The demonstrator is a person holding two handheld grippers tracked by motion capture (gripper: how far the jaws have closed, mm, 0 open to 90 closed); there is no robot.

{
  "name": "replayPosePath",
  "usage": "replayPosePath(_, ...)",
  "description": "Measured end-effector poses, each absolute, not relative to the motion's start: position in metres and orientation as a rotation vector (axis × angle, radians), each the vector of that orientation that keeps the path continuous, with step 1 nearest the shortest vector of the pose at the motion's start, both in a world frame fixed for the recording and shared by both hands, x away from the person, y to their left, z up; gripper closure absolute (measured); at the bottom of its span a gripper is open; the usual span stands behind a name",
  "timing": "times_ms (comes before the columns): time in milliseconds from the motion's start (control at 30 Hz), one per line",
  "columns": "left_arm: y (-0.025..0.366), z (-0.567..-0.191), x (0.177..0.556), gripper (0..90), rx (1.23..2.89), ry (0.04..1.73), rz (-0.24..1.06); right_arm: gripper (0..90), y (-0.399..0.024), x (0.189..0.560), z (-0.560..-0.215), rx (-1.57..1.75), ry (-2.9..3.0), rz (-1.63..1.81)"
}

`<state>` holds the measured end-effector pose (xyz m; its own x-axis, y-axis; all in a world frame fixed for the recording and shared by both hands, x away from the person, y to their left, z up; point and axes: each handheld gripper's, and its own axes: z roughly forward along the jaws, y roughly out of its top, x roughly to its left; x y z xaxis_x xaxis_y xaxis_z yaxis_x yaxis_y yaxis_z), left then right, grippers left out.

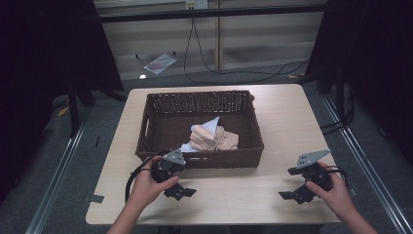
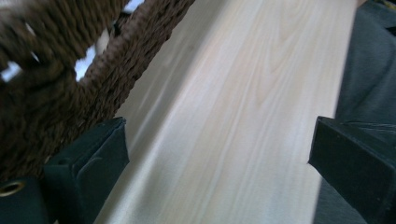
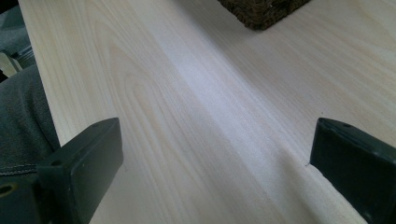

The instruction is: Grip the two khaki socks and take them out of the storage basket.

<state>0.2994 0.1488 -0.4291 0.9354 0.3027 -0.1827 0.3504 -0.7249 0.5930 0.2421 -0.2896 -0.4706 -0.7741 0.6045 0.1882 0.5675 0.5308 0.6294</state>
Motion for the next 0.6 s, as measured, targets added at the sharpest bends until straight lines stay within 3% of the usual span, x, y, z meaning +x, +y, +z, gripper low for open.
replayPosePath(600,0.144,-0.383,0.321,4.5,2.455,0.503,-0.160,1.8,-0.289,0.240,-0.470,1.033,2.724,1.099)
